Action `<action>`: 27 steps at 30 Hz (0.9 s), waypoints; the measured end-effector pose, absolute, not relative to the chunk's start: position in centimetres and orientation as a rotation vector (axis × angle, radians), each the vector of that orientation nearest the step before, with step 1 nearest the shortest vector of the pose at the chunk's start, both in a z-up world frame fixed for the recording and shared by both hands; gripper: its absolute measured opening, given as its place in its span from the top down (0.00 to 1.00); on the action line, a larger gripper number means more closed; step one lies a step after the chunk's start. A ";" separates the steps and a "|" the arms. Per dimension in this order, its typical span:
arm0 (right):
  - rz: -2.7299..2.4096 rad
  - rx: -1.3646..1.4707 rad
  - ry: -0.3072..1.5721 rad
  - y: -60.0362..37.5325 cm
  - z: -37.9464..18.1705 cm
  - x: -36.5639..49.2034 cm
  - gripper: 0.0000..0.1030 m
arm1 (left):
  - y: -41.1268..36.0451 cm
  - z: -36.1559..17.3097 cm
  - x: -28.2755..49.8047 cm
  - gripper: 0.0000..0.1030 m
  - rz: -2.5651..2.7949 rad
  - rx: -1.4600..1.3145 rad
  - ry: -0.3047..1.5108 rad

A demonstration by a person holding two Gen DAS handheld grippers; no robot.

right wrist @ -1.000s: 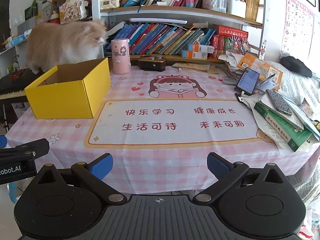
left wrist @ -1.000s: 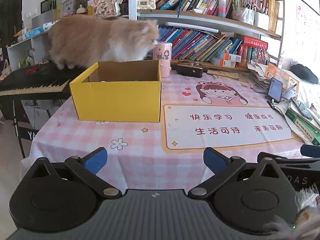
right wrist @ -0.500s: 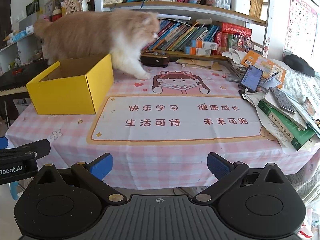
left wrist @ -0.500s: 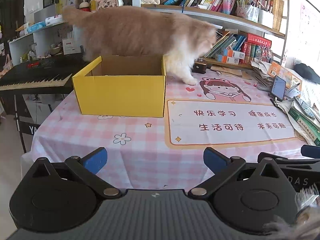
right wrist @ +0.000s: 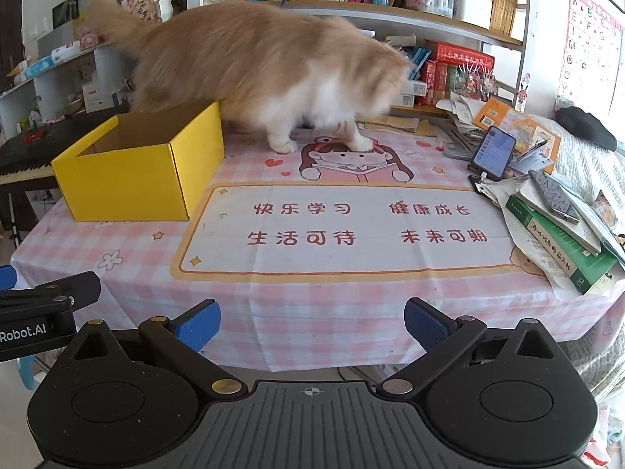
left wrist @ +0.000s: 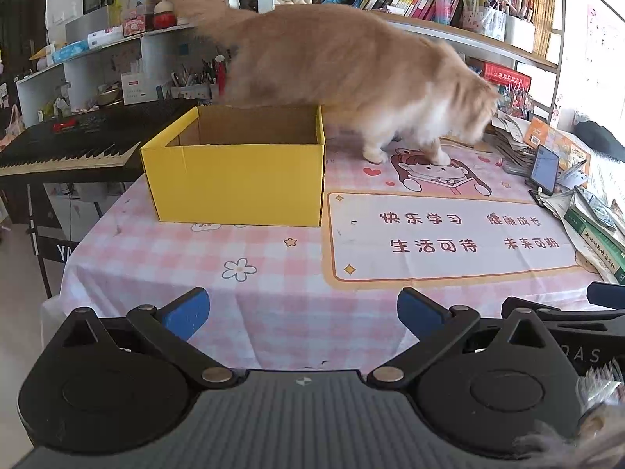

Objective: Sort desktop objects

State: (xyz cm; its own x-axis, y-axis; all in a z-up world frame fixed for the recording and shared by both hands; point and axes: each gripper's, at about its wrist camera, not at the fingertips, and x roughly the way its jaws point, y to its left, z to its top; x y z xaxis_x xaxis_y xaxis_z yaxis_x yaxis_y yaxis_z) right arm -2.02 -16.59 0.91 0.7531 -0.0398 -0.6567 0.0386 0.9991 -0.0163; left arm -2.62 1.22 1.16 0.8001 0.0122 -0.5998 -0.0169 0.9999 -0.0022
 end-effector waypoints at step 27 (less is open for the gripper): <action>-0.041 0.000 0.730 -16.5 0.7 -1.7 0.01 | 1.5 0.9 -2.2 0.00 -0.002 -0.015 0.657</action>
